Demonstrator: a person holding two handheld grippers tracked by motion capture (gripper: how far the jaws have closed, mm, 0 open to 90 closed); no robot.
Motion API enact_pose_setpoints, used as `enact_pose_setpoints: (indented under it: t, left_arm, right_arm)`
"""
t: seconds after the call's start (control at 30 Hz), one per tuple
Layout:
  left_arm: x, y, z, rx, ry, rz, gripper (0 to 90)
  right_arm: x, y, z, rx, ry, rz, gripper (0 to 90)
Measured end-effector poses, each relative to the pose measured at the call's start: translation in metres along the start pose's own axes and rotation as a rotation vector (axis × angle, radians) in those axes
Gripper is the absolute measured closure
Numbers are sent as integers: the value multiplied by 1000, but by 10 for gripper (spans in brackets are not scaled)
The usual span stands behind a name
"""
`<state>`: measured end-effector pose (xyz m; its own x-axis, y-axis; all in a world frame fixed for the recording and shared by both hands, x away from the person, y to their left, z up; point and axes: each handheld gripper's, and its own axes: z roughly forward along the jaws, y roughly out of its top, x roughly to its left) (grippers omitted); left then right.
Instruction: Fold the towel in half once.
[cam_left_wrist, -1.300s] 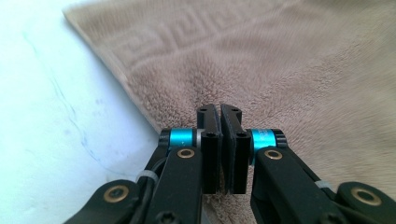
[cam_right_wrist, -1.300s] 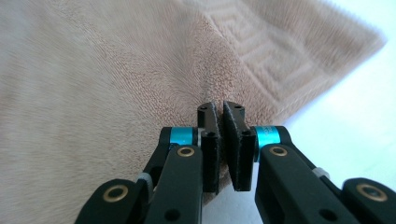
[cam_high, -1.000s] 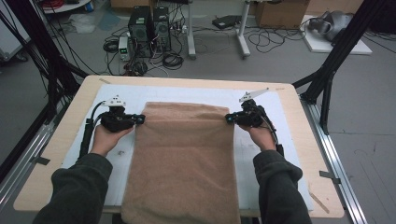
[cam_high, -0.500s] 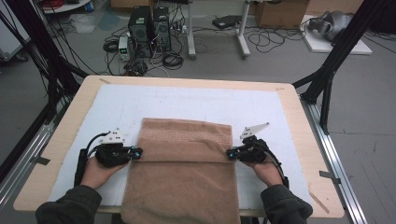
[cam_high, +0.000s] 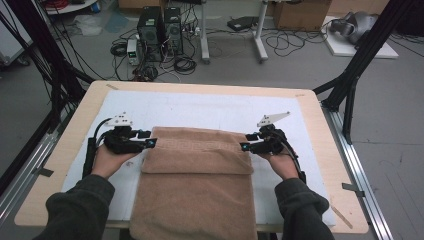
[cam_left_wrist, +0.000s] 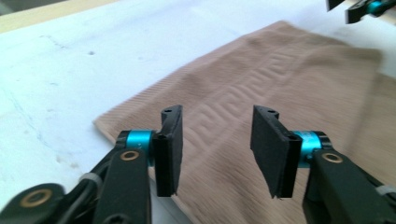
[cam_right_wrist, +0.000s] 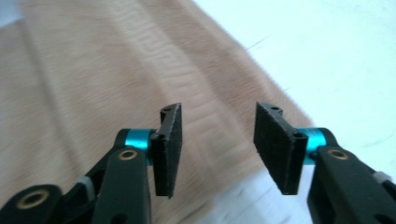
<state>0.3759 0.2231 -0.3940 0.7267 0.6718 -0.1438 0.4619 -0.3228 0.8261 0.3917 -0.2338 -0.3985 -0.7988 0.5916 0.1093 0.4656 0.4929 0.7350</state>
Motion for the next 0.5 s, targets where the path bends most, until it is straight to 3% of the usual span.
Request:
enact_pose_setpoints:
  t: [0.1, 0.17, 0.27, 0.33, 0.43, 0.5]
  left_arm:
    - [8, -2, 19, 23, 47, -5, 485]
    - [14, -8, 32, 80, 71, -15, 463]
    - [21, -15, 43, 133, 75, -30, 465]
    - [22, -19, 49, 164, 90, -18, 489]
    - [16, -19, 52, 171, 155, 55, 612]
    - [16, -18, 52, 169, 165, 27, 671]
  right_arm:
    - [-11, 3, 17, 35, -12, 21, 445]
    - [-16, 0, 28, 59, -22, 25, 441]
    - [-22, -7, 41, 113, -55, 26, 438]
    - [-25, -9, 42, 102, -60, 27, 495]
    - [-24, -8, 44, 109, -73, 7, 577]
    - [-22, -7, 44, 110, -63, 7, 717]
